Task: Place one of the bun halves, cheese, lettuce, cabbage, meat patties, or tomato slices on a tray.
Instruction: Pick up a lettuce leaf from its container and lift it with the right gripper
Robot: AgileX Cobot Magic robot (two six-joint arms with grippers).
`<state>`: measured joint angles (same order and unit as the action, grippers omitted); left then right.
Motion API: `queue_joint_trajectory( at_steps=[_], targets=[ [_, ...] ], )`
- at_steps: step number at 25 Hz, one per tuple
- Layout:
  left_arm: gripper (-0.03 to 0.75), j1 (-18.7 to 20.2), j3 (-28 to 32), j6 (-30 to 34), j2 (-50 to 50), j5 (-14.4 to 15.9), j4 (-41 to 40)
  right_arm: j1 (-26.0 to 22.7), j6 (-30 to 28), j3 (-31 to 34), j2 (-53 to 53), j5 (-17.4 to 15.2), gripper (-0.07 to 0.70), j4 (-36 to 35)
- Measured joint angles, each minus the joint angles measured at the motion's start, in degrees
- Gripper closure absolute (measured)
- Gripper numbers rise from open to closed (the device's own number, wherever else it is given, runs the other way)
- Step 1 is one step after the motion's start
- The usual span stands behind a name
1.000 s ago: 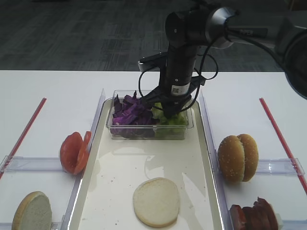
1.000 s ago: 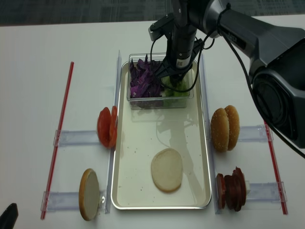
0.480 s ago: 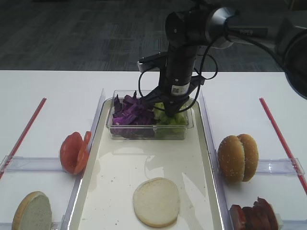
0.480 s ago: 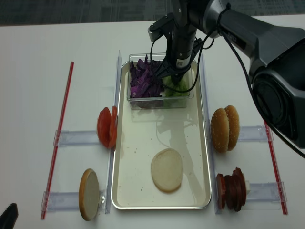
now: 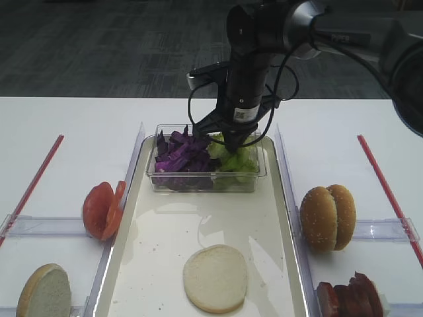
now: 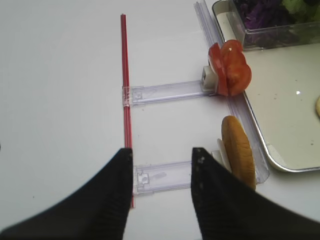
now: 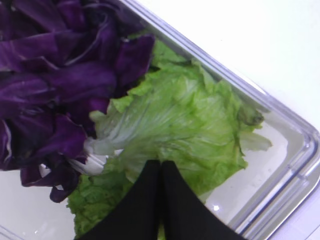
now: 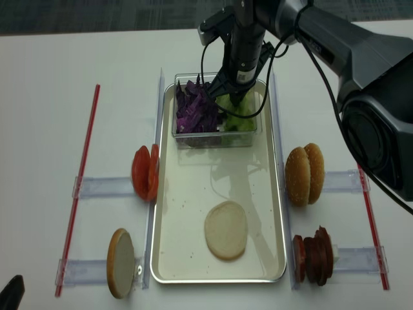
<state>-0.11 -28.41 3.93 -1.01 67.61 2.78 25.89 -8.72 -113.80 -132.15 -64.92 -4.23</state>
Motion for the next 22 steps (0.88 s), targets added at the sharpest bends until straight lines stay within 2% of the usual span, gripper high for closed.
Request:
queue_joint_trajectory(
  at_steps=[22],
  targets=[
    [0.444, 0.0, 0.0, 0.0, 0.0, 0.0, 0.0, 0.0, 0.0, -0.7, 0.0, -1.2, 0.603, 0.5]
  ],
)
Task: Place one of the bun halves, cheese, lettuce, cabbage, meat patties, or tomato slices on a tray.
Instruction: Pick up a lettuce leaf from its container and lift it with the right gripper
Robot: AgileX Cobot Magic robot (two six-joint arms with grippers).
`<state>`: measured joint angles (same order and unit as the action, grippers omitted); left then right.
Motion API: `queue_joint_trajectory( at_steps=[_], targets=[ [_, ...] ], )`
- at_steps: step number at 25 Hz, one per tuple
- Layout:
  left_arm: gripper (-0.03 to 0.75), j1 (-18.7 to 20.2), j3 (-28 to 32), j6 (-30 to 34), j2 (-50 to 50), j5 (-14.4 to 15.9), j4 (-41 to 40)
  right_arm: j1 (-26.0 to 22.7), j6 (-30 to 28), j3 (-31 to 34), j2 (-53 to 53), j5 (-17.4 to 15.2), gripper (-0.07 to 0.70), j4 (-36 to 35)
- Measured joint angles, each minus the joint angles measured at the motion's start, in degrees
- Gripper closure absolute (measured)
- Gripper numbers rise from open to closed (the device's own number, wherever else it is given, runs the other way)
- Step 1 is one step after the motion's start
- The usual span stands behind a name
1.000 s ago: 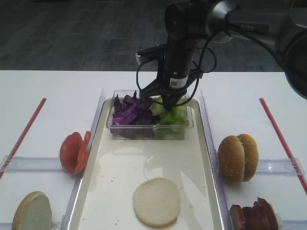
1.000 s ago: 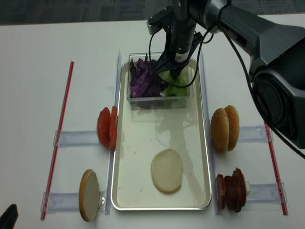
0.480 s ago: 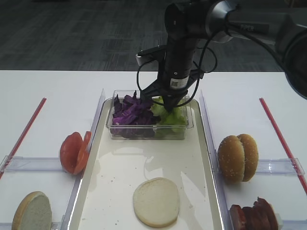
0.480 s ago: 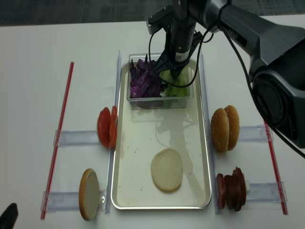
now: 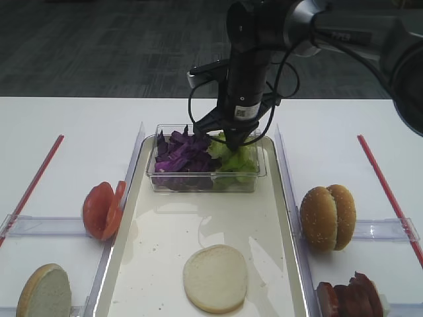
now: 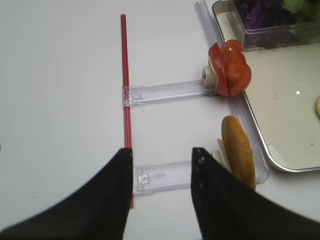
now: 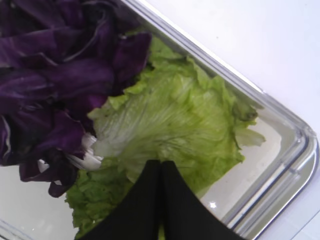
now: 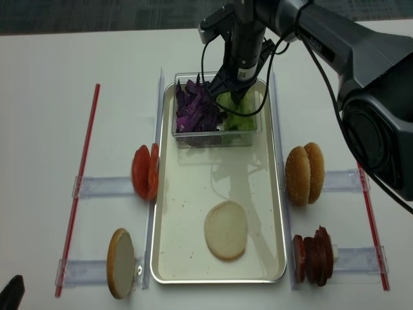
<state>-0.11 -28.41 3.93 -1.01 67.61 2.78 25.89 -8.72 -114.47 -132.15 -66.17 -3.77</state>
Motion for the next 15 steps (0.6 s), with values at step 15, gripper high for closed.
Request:
queue_joint_trajectory(
  at_steps=[15],
  targets=[
    [0.444, 0.0, 0.0, 0.0, 0.0, 0.0, 0.0, 0.0, 0.0, -3.0, 1.6, -2.5, 0.603, 0.2]
  ],
)
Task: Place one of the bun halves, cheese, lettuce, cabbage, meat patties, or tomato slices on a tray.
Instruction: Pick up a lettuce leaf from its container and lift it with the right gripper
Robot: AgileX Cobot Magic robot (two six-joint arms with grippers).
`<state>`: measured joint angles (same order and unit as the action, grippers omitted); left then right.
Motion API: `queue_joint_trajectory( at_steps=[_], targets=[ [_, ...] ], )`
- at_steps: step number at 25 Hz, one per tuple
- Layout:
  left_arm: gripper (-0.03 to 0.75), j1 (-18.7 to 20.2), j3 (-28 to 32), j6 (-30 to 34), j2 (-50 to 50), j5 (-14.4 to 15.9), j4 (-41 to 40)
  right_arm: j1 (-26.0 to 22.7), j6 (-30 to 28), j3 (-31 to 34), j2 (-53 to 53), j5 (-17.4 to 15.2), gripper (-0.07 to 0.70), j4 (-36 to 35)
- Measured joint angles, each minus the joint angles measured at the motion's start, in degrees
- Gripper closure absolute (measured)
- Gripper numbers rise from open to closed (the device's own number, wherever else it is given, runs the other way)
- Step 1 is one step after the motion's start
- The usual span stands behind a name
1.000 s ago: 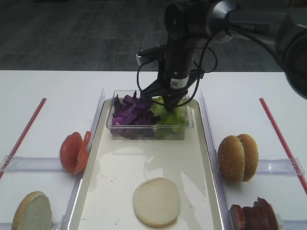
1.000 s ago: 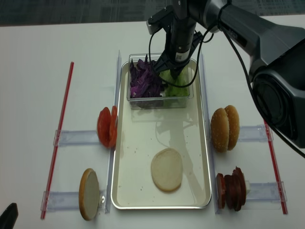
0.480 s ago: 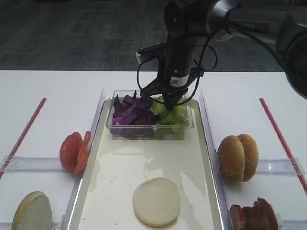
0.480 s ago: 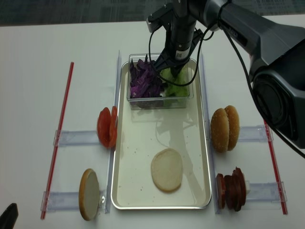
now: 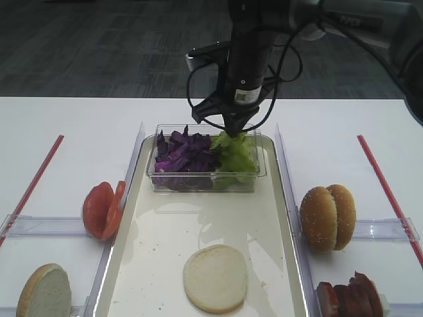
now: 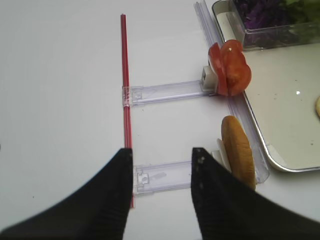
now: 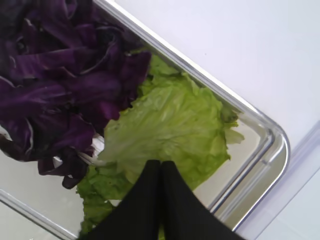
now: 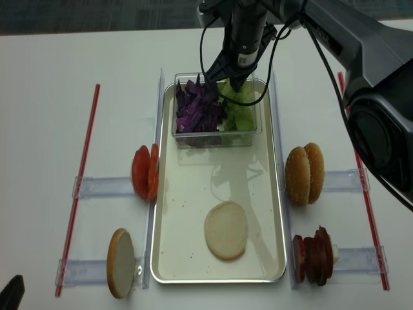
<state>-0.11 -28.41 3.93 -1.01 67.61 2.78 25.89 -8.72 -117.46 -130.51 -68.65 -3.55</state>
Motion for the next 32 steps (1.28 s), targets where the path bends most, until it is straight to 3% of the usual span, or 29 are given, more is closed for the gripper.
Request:
queue_joint_trajectory(
  at_steps=[25, 32],
  targets=[
    [0.444, 0.0, 0.0, 0.0, 0.0, 0.0, 0.0, 0.1, 0.0, -0.4, 3.5, -2.1, 0.603, 0.7],
    [0.444, 0.0, 0.0, 0.0, 0.0, 0.0, 0.0, 2.1, 0.0, -0.2, 6.1, -2.2, 0.603, 1.2]
  ],
)
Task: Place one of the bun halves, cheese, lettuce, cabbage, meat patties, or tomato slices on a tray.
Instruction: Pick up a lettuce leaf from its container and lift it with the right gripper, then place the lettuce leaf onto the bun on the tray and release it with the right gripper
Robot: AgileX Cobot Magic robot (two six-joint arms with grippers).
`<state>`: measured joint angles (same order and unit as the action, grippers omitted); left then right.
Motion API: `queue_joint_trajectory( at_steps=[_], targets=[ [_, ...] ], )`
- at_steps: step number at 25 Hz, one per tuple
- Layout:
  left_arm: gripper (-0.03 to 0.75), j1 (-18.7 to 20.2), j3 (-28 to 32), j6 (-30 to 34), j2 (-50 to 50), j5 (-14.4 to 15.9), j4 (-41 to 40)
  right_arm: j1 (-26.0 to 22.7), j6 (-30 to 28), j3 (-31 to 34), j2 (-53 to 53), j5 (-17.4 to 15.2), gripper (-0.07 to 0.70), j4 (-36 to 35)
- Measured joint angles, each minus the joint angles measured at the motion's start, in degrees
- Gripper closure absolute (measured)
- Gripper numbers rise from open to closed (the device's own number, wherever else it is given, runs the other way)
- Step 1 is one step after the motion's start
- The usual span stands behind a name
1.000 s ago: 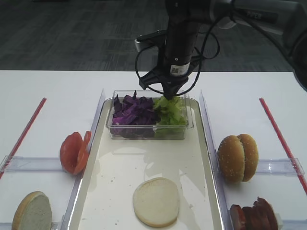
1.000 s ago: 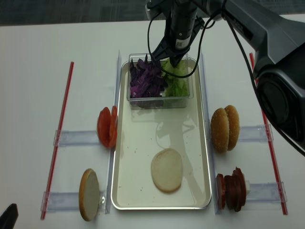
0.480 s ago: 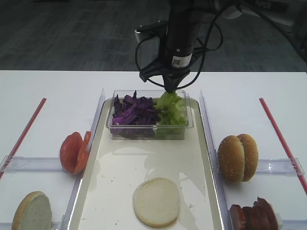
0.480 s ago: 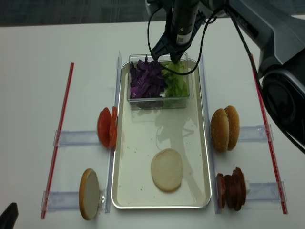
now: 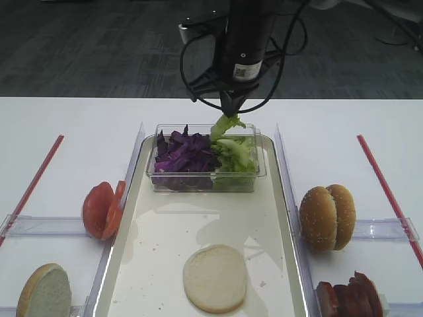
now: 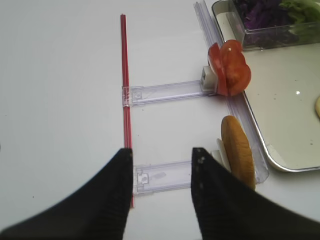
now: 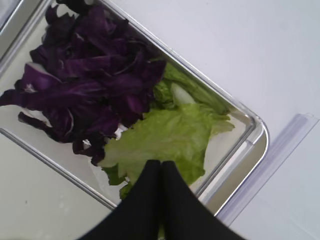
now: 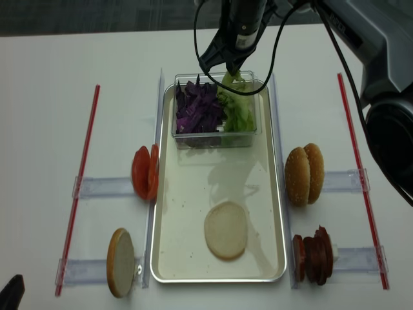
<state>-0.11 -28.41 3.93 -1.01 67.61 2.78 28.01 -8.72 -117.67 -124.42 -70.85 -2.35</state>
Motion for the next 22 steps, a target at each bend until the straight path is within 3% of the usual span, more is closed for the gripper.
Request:
queue_joint_trajectory(
  at_steps=[13, 22],
  targets=[
    [0.444, 0.0, 0.0, 0.0, 0.0, 0.0, 0.0, 2.7, 0.3, 0.5, 3.6, -0.3, 0.603, 0.7],
    [0.444, 0.0, 0.0, 0.0, 0.0, 0.0, 0.0, 3.8, 0.3, 12.5, 11.3, -0.3, 0.603, 0.8]
  ],
)
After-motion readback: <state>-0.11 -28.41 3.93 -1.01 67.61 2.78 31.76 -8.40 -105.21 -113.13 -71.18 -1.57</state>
